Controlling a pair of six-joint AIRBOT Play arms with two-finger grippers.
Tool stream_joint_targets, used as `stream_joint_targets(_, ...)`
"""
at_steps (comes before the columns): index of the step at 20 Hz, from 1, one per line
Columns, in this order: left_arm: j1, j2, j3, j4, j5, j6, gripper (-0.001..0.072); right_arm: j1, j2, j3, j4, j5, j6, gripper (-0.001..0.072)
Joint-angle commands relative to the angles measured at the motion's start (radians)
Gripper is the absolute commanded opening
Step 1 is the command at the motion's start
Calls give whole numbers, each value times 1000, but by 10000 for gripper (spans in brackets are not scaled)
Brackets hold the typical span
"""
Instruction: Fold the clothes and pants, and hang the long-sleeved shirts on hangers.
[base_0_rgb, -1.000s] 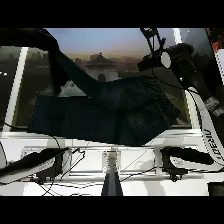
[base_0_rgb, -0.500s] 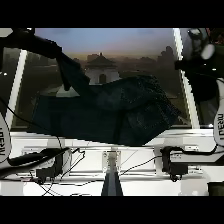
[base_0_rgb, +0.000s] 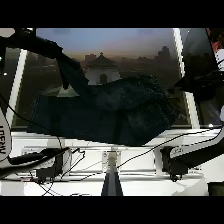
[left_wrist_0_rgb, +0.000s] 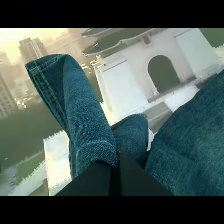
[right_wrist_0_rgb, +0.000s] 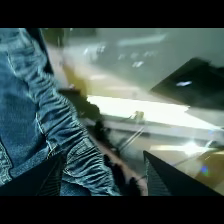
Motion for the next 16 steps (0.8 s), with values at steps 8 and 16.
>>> stream_joint_targets(8,0,-1,0,1,1,0,23,245,-84,-115,47,-4,-132,533)
stream_joint_targets(16,1,0,0,59,29,1,23,271,-9,-80,30,-79,-182,59)
